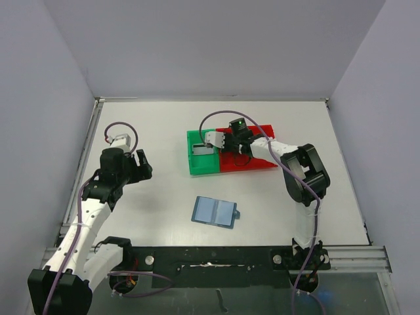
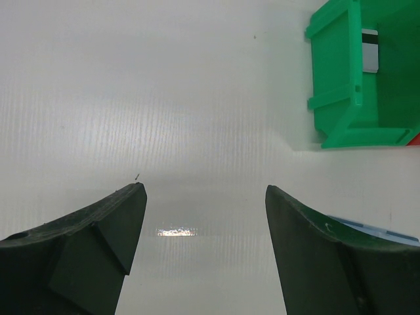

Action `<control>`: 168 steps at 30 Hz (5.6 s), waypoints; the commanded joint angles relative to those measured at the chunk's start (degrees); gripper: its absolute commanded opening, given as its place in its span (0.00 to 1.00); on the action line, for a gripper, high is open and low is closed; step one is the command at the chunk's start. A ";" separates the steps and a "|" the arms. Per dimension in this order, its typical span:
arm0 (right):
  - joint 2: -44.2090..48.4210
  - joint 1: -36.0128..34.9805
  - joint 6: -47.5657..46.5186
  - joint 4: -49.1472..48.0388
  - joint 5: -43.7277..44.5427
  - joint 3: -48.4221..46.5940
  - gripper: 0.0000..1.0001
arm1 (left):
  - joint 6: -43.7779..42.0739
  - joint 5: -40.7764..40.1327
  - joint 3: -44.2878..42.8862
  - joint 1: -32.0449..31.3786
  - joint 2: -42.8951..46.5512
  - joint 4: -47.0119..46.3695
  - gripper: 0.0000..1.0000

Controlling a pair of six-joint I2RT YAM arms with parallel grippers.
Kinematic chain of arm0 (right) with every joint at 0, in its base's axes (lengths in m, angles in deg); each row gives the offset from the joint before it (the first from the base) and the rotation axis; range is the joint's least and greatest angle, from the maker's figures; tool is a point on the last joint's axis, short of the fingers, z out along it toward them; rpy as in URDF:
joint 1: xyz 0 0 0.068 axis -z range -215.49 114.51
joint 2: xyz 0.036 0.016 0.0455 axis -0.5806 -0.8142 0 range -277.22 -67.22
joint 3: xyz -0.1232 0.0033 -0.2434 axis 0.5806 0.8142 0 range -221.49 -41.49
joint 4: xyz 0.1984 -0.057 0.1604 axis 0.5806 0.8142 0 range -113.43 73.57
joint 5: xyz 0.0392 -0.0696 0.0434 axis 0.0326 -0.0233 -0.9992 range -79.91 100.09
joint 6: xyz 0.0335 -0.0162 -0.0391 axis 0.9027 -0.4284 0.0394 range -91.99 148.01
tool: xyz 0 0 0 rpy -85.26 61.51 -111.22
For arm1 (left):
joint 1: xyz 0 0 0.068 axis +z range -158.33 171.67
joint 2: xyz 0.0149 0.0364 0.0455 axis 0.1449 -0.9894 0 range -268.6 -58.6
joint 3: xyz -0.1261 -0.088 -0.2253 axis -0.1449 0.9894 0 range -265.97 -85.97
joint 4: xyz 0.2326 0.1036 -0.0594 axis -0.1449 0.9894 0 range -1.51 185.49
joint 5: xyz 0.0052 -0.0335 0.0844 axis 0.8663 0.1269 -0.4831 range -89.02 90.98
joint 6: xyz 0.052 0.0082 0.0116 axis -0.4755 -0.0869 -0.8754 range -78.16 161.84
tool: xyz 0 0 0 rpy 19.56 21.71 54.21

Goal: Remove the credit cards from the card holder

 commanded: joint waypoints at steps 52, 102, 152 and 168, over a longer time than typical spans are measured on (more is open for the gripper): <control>25.18 -33.27 118.59 22.29 39.64 13.71 0.89 | 0.53 -4.35 -0.39 0.29 7.45 -1.44 0.73; 7.52 -39.68 114.62 27.35 29.63 2.96 0.74 | 0.98 -4.83 -0.29 0.19 7.27 -1.00 0.73; 19.09 -38.01 121.83 40.23 34.84 11.86 0.69 | 11.05 16.79 5.41 0.10 7.50 -6.18 0.66; 20.00 -36.16 121.96 27.98 30.42 21.91 0.61 | 34.64 5.69 17.41 -31.12 -0.13 -29.48 0.39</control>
